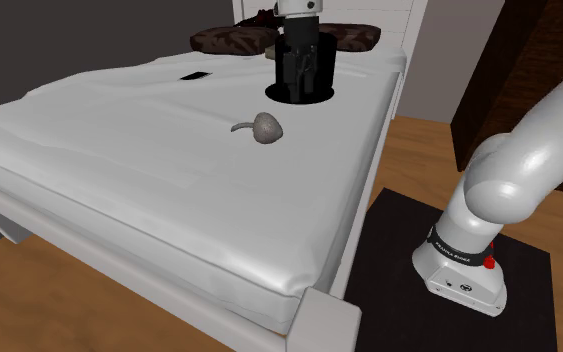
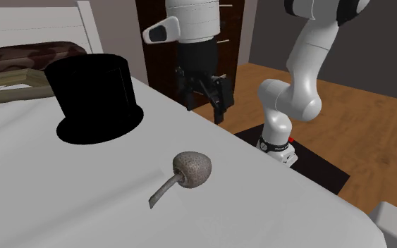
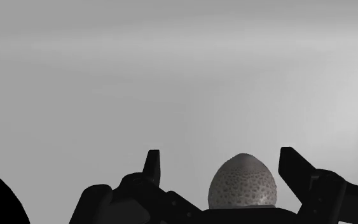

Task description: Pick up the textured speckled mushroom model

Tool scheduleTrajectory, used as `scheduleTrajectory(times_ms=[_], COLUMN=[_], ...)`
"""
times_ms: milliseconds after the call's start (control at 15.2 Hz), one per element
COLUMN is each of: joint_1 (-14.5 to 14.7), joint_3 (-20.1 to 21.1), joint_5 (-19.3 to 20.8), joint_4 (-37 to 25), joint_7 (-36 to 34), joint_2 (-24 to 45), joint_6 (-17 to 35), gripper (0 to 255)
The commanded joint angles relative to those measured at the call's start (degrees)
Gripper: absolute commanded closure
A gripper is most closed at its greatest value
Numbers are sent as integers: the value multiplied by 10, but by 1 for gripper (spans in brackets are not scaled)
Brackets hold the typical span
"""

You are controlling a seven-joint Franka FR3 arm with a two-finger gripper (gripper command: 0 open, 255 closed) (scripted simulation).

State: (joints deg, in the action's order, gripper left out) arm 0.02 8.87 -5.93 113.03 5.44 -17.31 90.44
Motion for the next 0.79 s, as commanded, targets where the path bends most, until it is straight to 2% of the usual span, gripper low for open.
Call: scheduleTrajectory(times_ms=[0, 330, 660, 726], joint_1=[4, 17, 42, 42], joint_3=[11, 32, 46, 46], joint_5=[2, 19, 44, 43], joint_4=[-44, -180, -355, -345], joint_7=[-13, -43, -72, -72], joint_2=[48, 188, 342, 340], joint_6=[-10, -40, -96, -88], gripper=[0, 0, 0, 0])
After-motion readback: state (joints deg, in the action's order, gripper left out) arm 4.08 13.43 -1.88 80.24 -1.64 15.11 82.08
